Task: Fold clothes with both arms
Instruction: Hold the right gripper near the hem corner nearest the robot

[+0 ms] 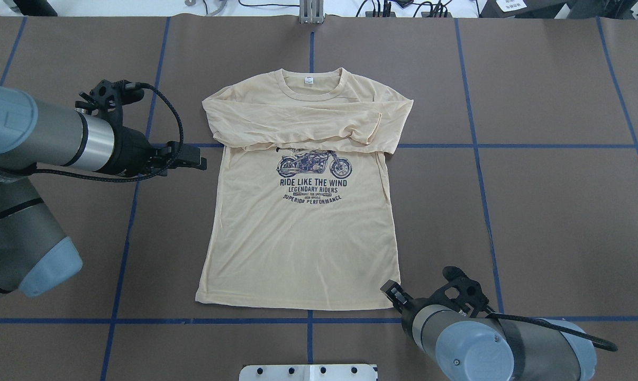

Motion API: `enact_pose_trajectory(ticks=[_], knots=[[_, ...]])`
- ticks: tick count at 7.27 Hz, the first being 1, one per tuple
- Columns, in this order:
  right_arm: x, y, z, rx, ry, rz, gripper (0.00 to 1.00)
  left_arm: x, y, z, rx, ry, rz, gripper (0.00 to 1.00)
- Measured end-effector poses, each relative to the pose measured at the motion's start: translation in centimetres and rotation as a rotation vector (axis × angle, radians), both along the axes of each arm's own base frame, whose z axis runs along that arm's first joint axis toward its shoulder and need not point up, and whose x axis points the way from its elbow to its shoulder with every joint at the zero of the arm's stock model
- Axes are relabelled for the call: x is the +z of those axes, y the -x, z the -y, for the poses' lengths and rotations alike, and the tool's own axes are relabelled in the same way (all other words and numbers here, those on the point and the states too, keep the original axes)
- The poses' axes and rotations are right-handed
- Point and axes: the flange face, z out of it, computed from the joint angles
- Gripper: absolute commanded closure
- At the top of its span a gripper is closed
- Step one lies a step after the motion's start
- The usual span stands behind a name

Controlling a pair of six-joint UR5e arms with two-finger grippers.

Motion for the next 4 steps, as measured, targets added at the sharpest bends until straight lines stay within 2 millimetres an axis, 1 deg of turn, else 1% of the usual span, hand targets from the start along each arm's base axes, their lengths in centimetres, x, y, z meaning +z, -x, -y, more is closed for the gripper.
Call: enact_pose_trajectory(ticks=[1,4], knots=[[-0.09,0.01,0.12,0.001,-0.001,0.001,0.21,0.10,-0.05,0.01,0.000,0.001,0.002,0.00],[-0.06,-0.05,0.52,0.005,-0.005,-0.001,0.21,0.09,-0.11,-0.03,-0.001,0.000,0.002,0.00]])
